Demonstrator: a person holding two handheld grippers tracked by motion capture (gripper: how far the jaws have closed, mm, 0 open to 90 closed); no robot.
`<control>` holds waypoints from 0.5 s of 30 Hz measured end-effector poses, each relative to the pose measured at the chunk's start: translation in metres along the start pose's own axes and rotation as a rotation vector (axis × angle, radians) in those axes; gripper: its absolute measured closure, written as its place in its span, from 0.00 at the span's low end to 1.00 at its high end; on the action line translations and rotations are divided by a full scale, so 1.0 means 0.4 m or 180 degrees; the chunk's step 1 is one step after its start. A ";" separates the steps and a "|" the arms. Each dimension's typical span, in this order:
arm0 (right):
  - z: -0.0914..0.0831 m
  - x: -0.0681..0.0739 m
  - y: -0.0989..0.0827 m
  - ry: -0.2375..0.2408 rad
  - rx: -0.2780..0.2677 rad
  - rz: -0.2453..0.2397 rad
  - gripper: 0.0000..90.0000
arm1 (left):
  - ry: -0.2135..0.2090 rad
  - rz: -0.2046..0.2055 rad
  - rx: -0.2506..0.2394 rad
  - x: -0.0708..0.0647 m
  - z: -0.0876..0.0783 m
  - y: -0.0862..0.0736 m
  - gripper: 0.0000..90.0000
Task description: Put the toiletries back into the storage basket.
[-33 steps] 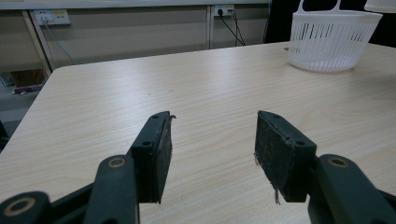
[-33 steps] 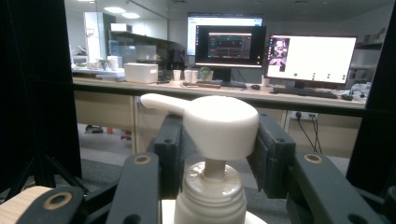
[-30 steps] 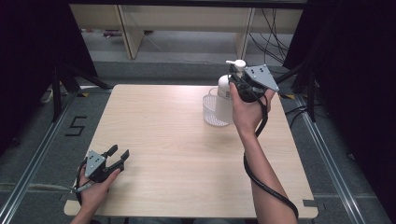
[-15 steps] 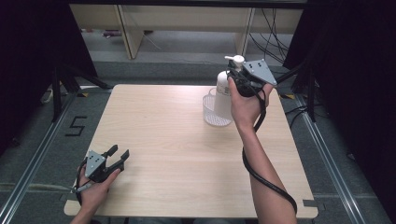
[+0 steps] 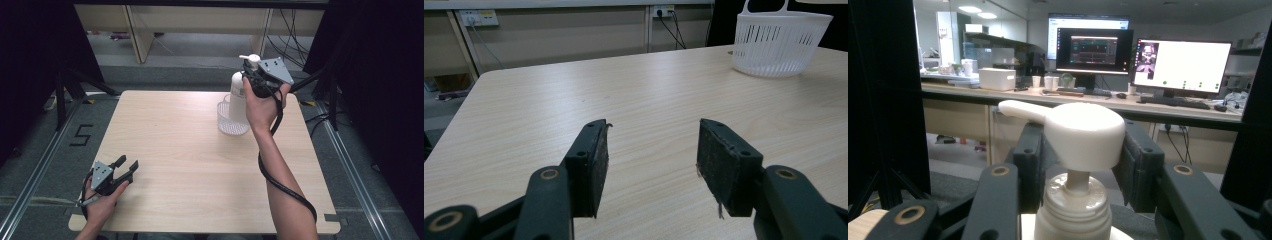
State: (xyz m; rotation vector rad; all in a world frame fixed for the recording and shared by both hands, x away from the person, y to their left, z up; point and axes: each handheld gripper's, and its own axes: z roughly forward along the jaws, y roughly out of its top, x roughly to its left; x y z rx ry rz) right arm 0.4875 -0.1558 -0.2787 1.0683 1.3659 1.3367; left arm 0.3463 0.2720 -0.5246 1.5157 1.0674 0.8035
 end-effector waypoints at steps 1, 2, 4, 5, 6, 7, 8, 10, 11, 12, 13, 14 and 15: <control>0.003 -0.001 0.000 -0.0012 -0.0011 -0.0023 0.67 | -0.0003 0.0002 -0.0001 0.000 0.000 0.000 0.51; 0.005 -0.001 0.001 -0.0005 -0.0011 -0.0036 0.67 | -0.0002 0.0000 -0.0002 0.000 0.000 0.000 0.51; 0.009 -0.001 0.002 -0.0008 -0.0013 -0.0061 0.67 | -0.0002 0.0000 -0.0002 0.000 0.000 0.000 0.51; 0.010 0.001 0.003 -0.0009 -0.0010 -0.0031 0.67 | -0.0002 -0.0001 -0.0001 0.000 0.000 0.000 0.51; 0.012 0.001 0.003 -0.0004 0.0016 -0.0031 0.67 | -0.0002 -0.0001 -0.0002 0.000 0.000 0.000 0.51; 0.015 0.001 0.004 0.0005 0.0017 -0.0018 0.67 | -0.0003 0.0001 -0.0001 0.000 0.000 0.000 0.51; 0.016 0.000 0.005 -0.0011 0.0018 -0.0038 0.67 | -0.0002 -0.0001 -0.0001 0.000 0.000 0.000 0.51; 0.021 0.001 0.006 -0.0018 0.0007 -0.0039 0.67 | -0.0002 0.0000 -0.0002 0.000 0.000 0.000 0.51; 0.022 0.001 0.006 -0.0009 0.0023 -0.0048 0.67 | -0.0002 0.0002 -0.0001 0.000 0.000 0.000 0.51; 0.024 0.003 0.007 0.0001 0.0036 -0.0004 0.67 | -0.0001 0.0000 -0.0002 0.000 0.000 0.000 0.51; 0.026 0.001 0.007 -0.0005 0.0025 -0.0038 0.67 | -0.0001 -0.0001 -0.0003 0.000 0.000 0.000 0.51; 0.028 0.002 0.007 -0.0006 0.0022 -0.0031 0.67 | -0.0001 0.0000 -0.0003 0.000 0.000 0.000 0.51; 0.029 0.003 0.008 -0.0007 0.0046 -0.0024 0.67 | -0.0001 0.0000 -0.0003 0.000 0.000 0.000 0.51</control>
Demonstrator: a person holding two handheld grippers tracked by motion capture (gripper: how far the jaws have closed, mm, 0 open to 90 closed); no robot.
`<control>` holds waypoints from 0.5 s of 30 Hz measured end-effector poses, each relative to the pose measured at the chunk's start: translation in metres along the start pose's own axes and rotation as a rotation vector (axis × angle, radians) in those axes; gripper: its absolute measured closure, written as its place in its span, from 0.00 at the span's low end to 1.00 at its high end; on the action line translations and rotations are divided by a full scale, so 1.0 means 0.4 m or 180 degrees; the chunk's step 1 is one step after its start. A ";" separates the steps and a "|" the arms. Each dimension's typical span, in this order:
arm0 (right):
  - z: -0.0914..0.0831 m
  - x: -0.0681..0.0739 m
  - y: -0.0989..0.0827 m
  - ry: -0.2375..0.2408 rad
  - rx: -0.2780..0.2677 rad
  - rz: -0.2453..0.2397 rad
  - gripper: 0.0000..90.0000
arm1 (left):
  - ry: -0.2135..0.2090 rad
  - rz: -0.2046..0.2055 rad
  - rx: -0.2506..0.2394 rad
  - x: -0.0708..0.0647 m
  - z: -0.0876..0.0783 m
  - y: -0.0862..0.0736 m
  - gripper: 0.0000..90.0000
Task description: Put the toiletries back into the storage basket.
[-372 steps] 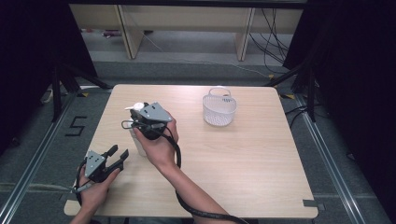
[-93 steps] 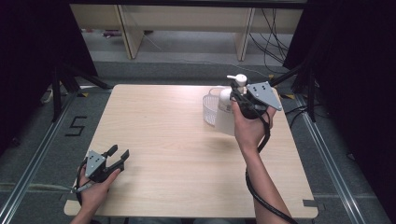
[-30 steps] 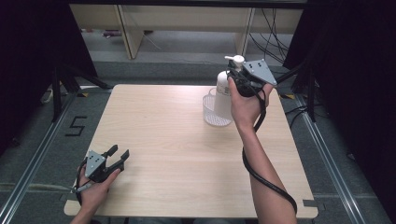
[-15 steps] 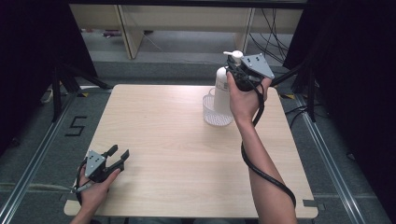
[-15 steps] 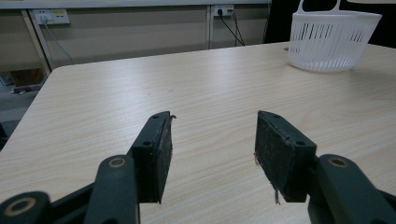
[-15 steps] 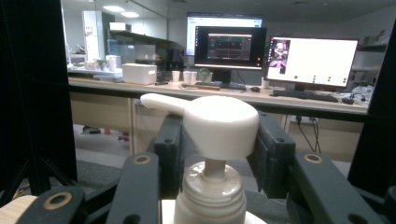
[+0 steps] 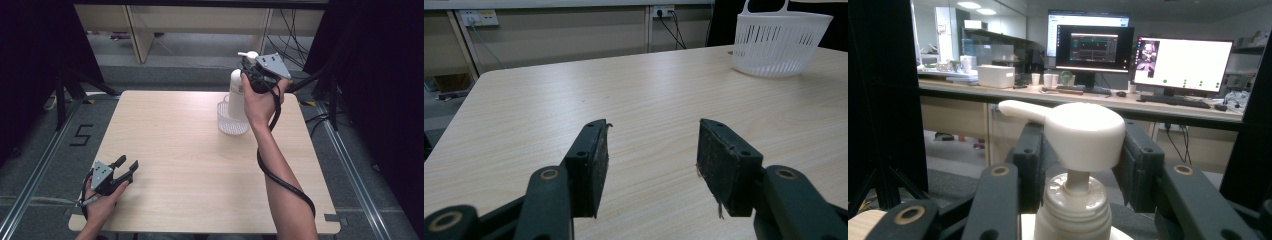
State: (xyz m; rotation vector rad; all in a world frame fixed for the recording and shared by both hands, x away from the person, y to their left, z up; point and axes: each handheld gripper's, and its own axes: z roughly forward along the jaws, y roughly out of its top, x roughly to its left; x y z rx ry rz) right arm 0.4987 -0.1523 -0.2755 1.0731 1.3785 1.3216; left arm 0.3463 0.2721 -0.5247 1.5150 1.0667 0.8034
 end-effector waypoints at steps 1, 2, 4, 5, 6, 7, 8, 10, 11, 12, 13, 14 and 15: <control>0.004 -0.001 0.000 -0.0004 -0.0011 -0.0010 0.67 | -0.0001 0.0001 0.0001 0.000 0.000 0.000 0.51; 0.005 -0.001 0.000 0.0001 0.0000 -0.0008 0.67 | -0.0002 0.0002 0.0000 -0.001 0.000 0.000 0.51; 0.010 -0.001 0.000 -0.0006 -0.0003 -0.0006 0.67 | -0.0004 0.0004 0.0002 -0.001 0.000 0.000 0.51; 0.012 -0.002 0.000 0.0000 0.0014 -0.0014 0.67 | -0.0003 0.0005 0.0004 -0.001 0.001 0.000 0.51; 0.014 -0.002 -0.001 -0.0004 0.0017 -0.0026 0.67 | -0.0003 0.0003 0.0005 -0.001 0.001 0.000 0.51; 0.016 -0.002 -0.001 -0.0005 0.0025 -0.0019 0.67 | -0.0003 0.0000 0.0002 -0.001 0.001 0.000 0.51; 0.019 -0.004 -0.001 -0.0017 0.0006 -0.0036 0.67 | -0.0003 0.0001 0.0002 -0.001 0.001 0.000 0.51; 0.023 -0.004 -0.001 -0.0014 0.0017 -0.0012 0.67 | -0.0003 -0.0002 0.0001 -0.001 0.001 0.000 0.51; 0.025 -0.004 -0.001 -0.0008 0.0032 -0.0016 0.67 | -0.0003 -0.0002 0.0002 -0.001 0.001 0.000 0.51; 0.028 -0.005 -0.001 -0.0020 0.0016 -0.0035 0.67 | -0.0003 -0.0001 0.0002 -0.001 0.001 0.000 0.51; 0.030 -0.003 -0.001 -0.0001 0.0030 -0.0009 0.67 | -0.0003 -0.0001 0.0003 -0.001 0.001 0.000 0.51; 0.031 -0.004 -0.001 -0.0007 0.0037 -0.0007 0.67 | -0.0003 -0.0002 0.0002 -0.001 0.001 0.000 0.51; 0.032 -0.003 -0.001 -0.0010 0.0054 -0.0001 0.67 | -0.0011 -0.0006 -0.0016 -0.001 0.002 0.000 0.51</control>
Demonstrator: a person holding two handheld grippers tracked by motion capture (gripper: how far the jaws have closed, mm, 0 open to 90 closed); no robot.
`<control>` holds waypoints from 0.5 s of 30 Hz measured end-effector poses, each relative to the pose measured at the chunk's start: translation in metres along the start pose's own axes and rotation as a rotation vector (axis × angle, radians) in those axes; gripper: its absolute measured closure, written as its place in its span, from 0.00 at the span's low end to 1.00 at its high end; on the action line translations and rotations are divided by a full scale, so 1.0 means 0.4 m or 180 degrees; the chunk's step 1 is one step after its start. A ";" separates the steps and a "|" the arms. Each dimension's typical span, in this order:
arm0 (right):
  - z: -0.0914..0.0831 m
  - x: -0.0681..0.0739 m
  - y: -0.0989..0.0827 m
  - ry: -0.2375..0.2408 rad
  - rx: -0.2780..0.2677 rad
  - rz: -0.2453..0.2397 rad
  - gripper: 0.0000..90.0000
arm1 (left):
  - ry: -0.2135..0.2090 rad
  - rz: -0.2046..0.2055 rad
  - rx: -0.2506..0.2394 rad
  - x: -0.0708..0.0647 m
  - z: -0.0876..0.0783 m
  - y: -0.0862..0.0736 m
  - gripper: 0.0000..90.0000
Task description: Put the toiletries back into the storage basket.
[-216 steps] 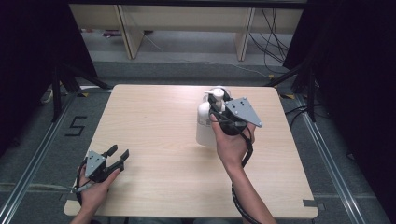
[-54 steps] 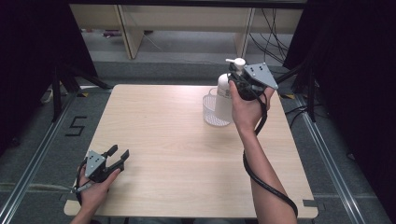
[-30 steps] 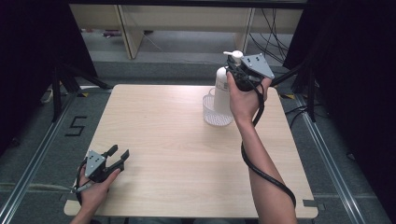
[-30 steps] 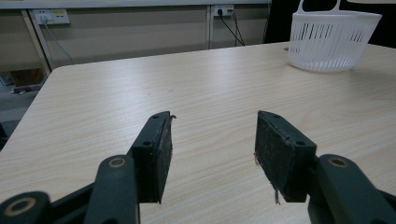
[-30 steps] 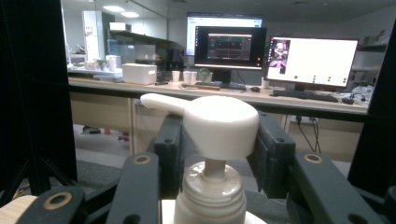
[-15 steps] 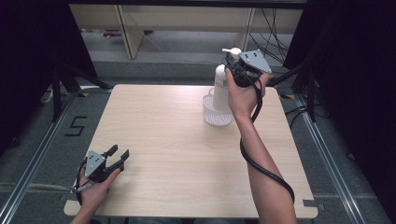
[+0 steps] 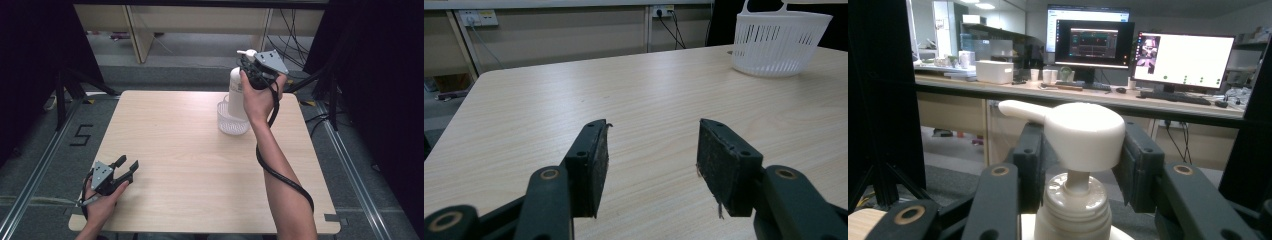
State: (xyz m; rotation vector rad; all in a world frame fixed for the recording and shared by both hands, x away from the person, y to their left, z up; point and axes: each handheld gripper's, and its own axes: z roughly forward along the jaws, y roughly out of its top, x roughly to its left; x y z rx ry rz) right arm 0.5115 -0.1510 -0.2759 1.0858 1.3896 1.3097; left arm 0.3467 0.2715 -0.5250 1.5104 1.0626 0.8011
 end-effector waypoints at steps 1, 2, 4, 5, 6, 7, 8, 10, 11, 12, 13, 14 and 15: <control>0.003 -0.001 0.000 -0.0013 -0.0022 -0.0028 0.67 | 0.0006 0.0002 0.0010 0.000 0.000 0.000 0.51; 0.004 0.000 0.001 0.0000 0.0000 -0.0014 0.67 | -0.0001 0.0001 -0.0001 0.000 0.000 0.000 0.51; 0.010 0.001 0.001 0.0008 -0.0020 -0.0018 0.67 | -0.0001 0.0001 0.0000 0.000 0.000 0.000 0.51; 0.011 0.002 0.002 0.0016 0.0001 -0.0012 0.67 | -0.0001 0.0001 0.0001 0.000 0.000 0.000 0.51; 0.013 0.002 0.003 0.0009 0.0002 -0.0011 0.67 | -0.0001 0.0002 0.0000 0.001 0.000 0.000 0.51; 0.016 0.003 0.003 0.0009 0.0005 -0.0018 0.67 | -0.0002 -0.0001 -0.0001 0.001 0.000 0.000 0.51; 0.018 0.003 0.003 0.0012 -0.0011 -0.0016 0.67 | -0.0001 -0.0002 0.0000 0.001 0.000 0.000 0.51; 0.020 0.004 0.005 0.0016 0.0008 -0.0022 0.67 | -0.0004 0.0002 -0.0002 0.001 0.000 0.000 0.51; 0.022 0.005 0.006 0.0017 0.0001 -0.0033 0.67 | 0.0008 0.0004 0.0018 0.000 -0.001 0.001 0.51; 0.024 0.005 0.006 0.0023 0.0006 -0.0030 0.67 | 0.0001 0.0000 0.0006 0.000 0.000 0.000 0.51; 0.025 0.007 0.006 0.0009 0.0006 -0.0014 0.67 | 0.0001 0.0004 0.0009 0.001 -0.001 0.000 0.51; 0.027 0.007 0.006 0.0000 0.0001 -0.0009 0.67 | 0.0002 0.0005 0.0011 0.001 -0.001 0.000 0.51; 0.031 0.006 0.006 0.0019 0.0004 -0.0024 0.67 | 0.0006 0.0001 0.0017 0.001 -0.001 0.000 0.51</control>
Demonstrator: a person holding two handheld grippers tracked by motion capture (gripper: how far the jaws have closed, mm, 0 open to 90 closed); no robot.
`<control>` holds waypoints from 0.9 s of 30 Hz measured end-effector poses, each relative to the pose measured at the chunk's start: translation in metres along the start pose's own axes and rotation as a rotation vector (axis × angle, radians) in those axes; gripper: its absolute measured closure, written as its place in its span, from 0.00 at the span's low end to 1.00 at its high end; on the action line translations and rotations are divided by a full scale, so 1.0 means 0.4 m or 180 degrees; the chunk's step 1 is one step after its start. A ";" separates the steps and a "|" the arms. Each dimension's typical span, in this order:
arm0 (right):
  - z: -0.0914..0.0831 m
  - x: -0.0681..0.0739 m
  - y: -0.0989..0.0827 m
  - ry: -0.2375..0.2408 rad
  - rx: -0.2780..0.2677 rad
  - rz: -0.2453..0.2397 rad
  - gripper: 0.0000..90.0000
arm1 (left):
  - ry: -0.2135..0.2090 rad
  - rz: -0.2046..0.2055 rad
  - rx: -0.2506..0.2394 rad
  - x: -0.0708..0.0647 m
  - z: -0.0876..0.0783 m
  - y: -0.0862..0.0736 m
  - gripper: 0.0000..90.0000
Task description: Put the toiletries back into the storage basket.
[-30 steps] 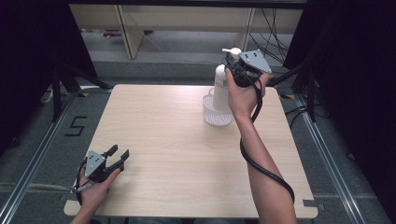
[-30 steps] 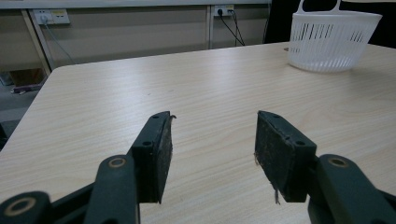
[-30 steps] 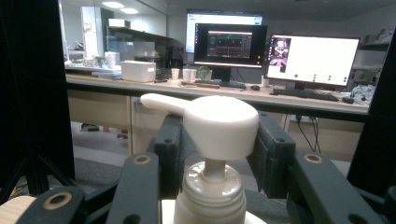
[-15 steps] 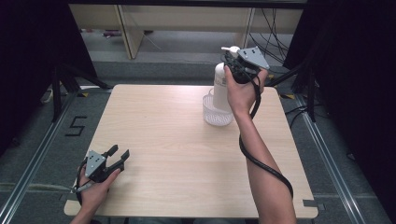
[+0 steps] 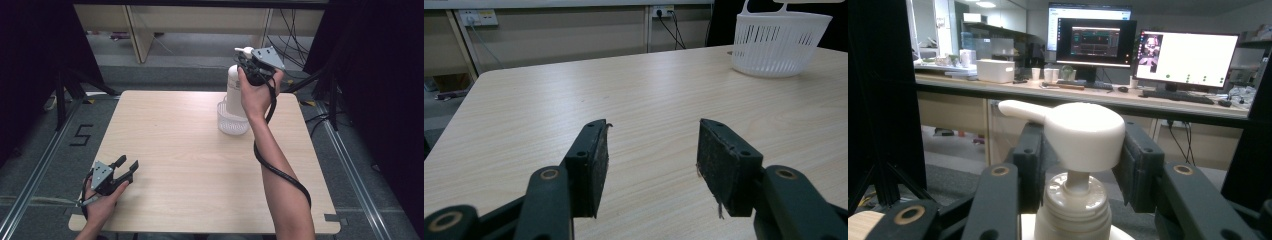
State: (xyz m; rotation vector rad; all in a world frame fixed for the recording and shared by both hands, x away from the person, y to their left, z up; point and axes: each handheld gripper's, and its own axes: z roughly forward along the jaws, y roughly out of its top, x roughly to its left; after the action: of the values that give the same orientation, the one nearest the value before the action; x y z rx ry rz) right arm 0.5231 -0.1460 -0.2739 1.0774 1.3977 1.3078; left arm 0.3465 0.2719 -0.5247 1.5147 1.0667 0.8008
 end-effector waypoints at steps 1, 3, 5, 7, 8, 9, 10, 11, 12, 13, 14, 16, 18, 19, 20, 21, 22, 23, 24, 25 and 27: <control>0.002 0.000 0.000 -0.0005 0.0005 -0.0004 0.67 | -0.0001 0.0003 0.0001 0.000 0.000 0.000 0.51; 0.006 0.002 -0.002 -0.0004 0.0033 0.0022 0.67 | -0.0005 0.0002 -0.0005 0.000 0.000 0.000 0.51; 0.010 0.001 -0.003 -0.0010 0.0038 -0.0007 0.67 | -0.0002 0.0001 0.0001 0.000 0.000 0.000 0.51; 0.015 0.002 -0.006 -0.0006 0.0047 -0.0013 0.67 | -0.0001 0.0000 0.0000 0.000 0.000 0.000 0.51; 0.017 0.005 -0.008 -0.0008 0.0059 0.0049 0.67 | -0.0002 0.0003 0.0001 0.000 0.000 0.000 0.51; 0.019 0.003 -0.008 0.0006 0.0066 0.0009 0.67 | -0.0002 0.0003 0.0002 0.000 0.000 0.000 0.51; 0.020 0.002 -0.008 -0.0010 0.0071 -0.0003 0.67 | -0.0003 0.0003 0.0001 0.000 0.000 0.000 0.51; 0.022 0.002 -0.008 -0.0014 0.0070 -0.0003 0.67 | -0.0004 0.0002 0.0001 0.000 0.000 0.000 0.51; 0.024 0.003 -0.010 -0.0013 0.0066 0.0024 0.67 | -0.0004 0.0004 0.0001 0.000 0.000 0.000 0.51; 0.026 0.002 -0.010 -0.0019 0.0067 0.0006 0.67 | -0.0003 0.0003 0.0002 0.000 0.000 0.000 0.51; 0.028 0.003 -0.010 -0.0017 0.0076 0.0023 0.67 | -0.0002 0.0003 0.0003 0.000 0.000 0.000 0.51; 0.031 0.004 -0.011 -0.0008 0.0105 0.0030 0.67 | -0.0003 0.0003 0.0003 0.000 0.000 0.000 0.51; 0.034 0.004 -0.013 -0.0019 0.0108 0.0004 0.67 | -0.0003 0.0003 0.0002 0.000 0.000 0.000 0.51; 0.036 0.005 -0.014 -0.0021 0.0105 0.0018 0.67 | -0.0003 0.0000 0.0000 -0.001 0.000 0.000 0.51; 0.037 0.004 -0.015 -0.0020 0.0120 0.0003 0.67 | -0.0004 0.0001 0.0001 -0.001 0.000 0.000 0.51; 0.038 0.006 -0.016 -0.0021 0.0137 0.0043 0.67 | -0.0004 0.0001 0.0002 -0.001 0.000 0.000 0.51; 0.041 0.006 -0.018 -0.0018 0.0138 0.0040 0.67 | -0.0005 0.0000 0.0001 -0.001 0.000 0.000 0.51; 0.042 0.005 -0.019 -0.0022 0.0134 0.0031 0.67 | -0.0005 0.0004 0.0003 0.000 0.000 0.000 0.51; 0.044 0.006 -0.020 -0.0018 0.0146 0.0035 0.67 | -0.0006 0.0004 0.0003 0.000 0.000 0.000 0.51; 0.047 0.004 -0.022 -0.0024 0.0142 0.0009 0.67 | -0.0006 0.0002 0.0002 0.000 0.000 0.000 0.51; 0.052 0.004 -0.026 -0.0020 0.0152 -0.0001 0.67 | -0.0007 0.0000 0.0001 0.000 0.000 0.000 0.51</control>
State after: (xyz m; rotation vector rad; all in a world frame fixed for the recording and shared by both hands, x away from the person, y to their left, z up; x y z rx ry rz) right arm 0.5431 -0.1408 -0.2849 1.1122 1.4308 1.2756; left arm 0.3464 0.2717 -0.5246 1.5156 1.0653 0.7988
